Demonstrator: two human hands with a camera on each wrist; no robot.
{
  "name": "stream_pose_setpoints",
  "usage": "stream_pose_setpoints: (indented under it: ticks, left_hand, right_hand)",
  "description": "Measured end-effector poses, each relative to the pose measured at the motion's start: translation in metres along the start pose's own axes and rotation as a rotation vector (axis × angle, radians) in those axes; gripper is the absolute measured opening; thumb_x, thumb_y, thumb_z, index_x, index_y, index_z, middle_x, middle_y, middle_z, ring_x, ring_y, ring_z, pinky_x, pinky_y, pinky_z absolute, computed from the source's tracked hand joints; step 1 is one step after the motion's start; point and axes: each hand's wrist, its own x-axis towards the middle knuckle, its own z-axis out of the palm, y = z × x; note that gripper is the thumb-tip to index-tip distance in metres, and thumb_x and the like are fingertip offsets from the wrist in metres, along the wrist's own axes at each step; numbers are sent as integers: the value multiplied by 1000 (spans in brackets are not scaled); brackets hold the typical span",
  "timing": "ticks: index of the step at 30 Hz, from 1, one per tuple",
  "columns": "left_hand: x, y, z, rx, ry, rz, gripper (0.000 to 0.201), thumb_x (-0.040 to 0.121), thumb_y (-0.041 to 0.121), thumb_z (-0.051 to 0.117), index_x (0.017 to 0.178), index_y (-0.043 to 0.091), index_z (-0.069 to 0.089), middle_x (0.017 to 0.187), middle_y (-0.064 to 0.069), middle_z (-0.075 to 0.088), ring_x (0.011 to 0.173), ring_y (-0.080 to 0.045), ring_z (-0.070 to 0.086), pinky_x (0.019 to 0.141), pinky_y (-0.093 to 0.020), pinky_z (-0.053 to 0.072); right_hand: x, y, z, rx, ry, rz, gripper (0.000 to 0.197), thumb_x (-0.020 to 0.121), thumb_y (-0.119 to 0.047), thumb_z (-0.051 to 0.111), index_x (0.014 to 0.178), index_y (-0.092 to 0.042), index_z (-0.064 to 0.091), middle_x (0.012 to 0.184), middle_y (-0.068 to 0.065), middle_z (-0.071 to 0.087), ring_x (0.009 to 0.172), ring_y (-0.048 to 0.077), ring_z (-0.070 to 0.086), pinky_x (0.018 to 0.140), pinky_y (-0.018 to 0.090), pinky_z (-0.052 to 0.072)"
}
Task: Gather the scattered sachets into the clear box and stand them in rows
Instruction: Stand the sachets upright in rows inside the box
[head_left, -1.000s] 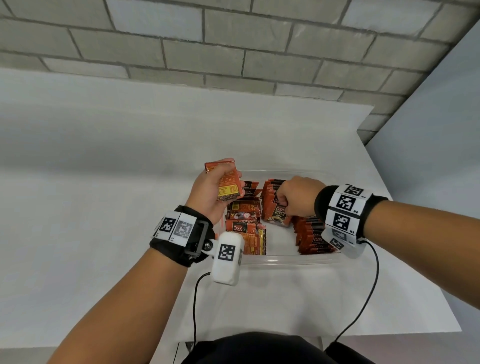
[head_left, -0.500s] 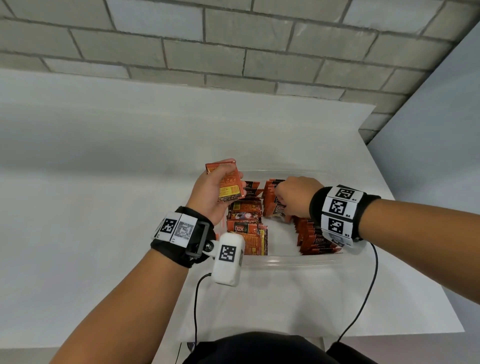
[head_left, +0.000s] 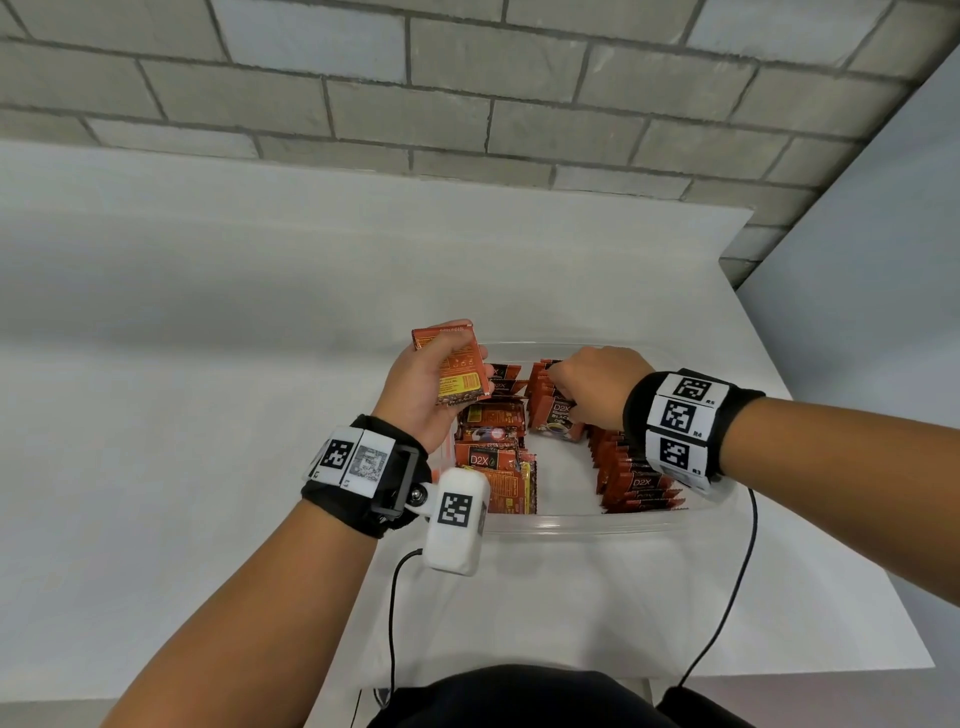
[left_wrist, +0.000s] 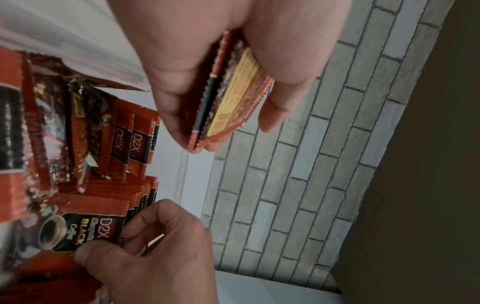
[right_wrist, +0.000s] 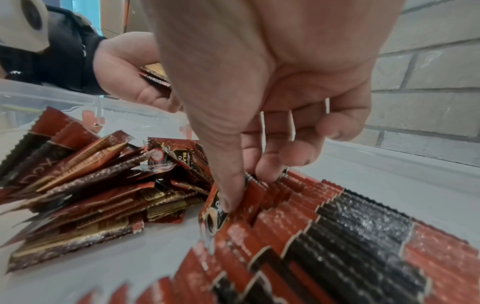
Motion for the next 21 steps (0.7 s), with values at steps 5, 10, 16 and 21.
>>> stream_pose_setpoints:
  ticks: [5,10,16,21]
  left_hand:
    - [0,0,0,-6,-4,1,9,92,13,56,100,10,57,80,-9,64,67,-21,64,61,-30,55]
    - [2,0,0,-7,-1,-4,7,93,14,56,98,11,58,80,-8,65,68,-21,64,60,-30,55]
    - [3,0,1,-28,6,-2,10,94,11,48,98,9,56,81,-10,64,70,-22,64,62,-32,55]
    - [4,-1,3,-34,-57,-27,20,94,6,43,107,9,58,81,-11,69,72,-25,69,71,-38,56]
  right_hand:
    - [-2,1,-1,38,5,9,15,88,-19,63,97,-11,54,87,6,57,75,24,56,58,28,40]
    - [-3,2,-3,54,13,15,18,88,-22,63,100,-13,54,92,6,59,76,24,54,62,28,42]
    - [-5,8,-4,127,28,16,21,87,-28,63,99,-13,54,94,5,60,79,24,58,59,27,39]
    - [-15,15,-13,318,64,53,19,92,-35,56,96,-16,54,87,3,59,72,19,53,54,26,36]
